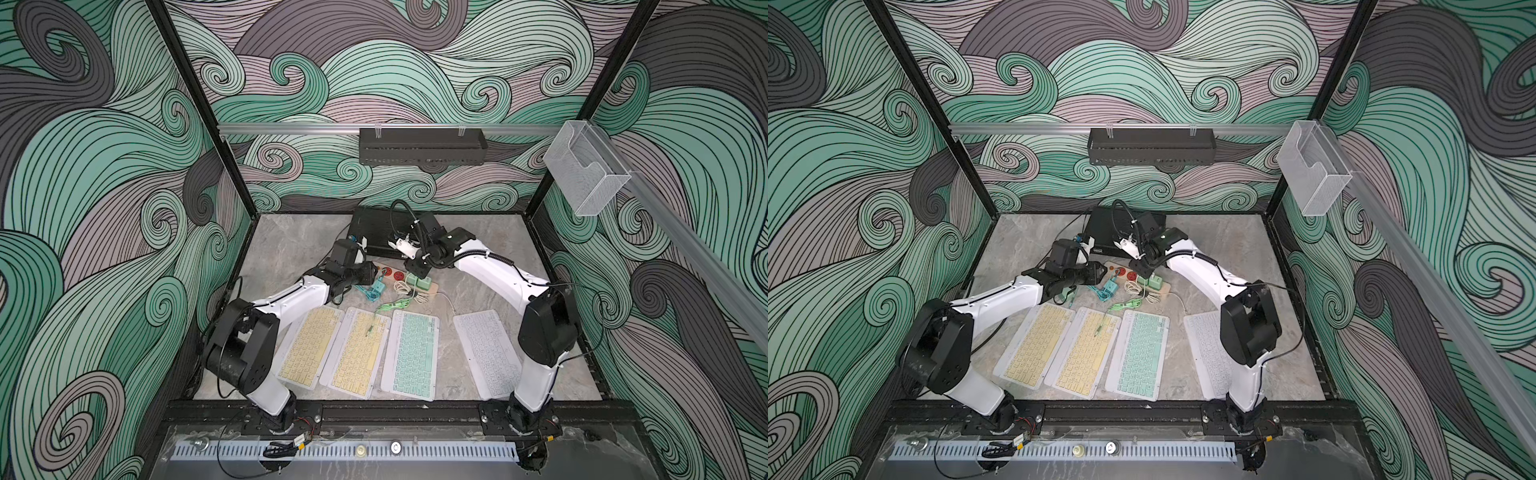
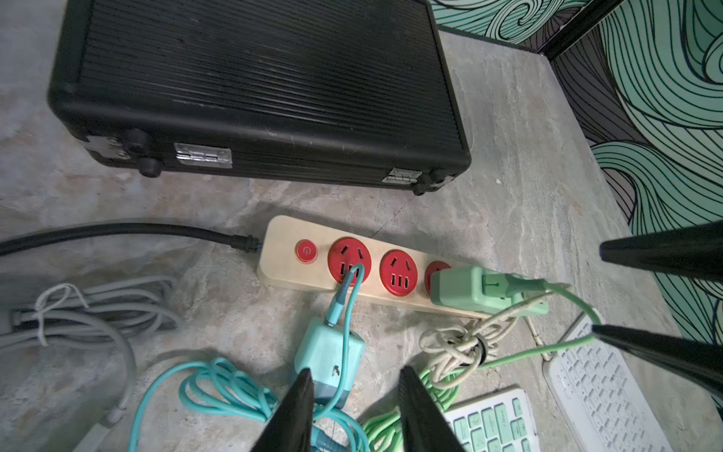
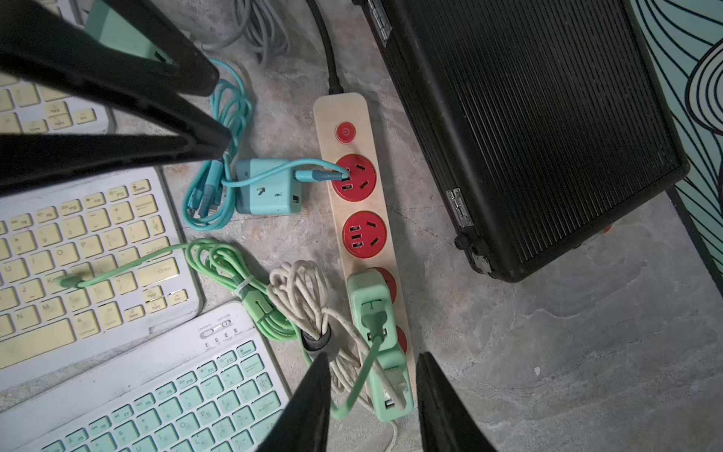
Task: Unplug the wireless keyboard
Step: Place the power cord at the center of the board, then remove the plug from the socket.
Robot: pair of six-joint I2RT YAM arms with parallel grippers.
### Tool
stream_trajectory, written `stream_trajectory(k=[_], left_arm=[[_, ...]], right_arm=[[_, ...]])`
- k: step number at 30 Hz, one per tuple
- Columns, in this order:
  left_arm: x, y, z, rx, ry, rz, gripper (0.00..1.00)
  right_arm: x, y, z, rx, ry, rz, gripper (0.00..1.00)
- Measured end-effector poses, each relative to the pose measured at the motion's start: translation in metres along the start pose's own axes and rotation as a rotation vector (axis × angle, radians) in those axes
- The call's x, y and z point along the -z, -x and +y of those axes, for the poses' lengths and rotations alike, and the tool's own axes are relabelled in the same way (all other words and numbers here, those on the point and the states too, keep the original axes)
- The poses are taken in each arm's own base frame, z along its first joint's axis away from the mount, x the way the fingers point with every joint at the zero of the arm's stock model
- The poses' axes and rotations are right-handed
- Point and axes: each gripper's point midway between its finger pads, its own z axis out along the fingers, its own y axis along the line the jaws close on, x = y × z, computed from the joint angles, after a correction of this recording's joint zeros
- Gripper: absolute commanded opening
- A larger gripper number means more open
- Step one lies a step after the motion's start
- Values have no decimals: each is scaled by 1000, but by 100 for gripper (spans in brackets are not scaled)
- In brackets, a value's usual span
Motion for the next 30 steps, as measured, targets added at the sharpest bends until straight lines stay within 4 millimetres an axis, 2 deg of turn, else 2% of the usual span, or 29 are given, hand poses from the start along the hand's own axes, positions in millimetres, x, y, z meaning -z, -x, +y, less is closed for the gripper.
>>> stream_trajectory(k=[8,12,20,30], left_arm=[[0,-1,-5,5,-25,24,38],[0,-1,-6,6,-31,27,38],[-2,-4,-5,8,-31,39,37],[-3,-6,-5,18,-40,48,37]], right_arm=[[-23,-2,-7,26,-34,92,41],[-33,-7,-4,40,-34,132,45],[-43,-5,4,79,-11,180,55],[-46,-26,10,129,22,279,61]])
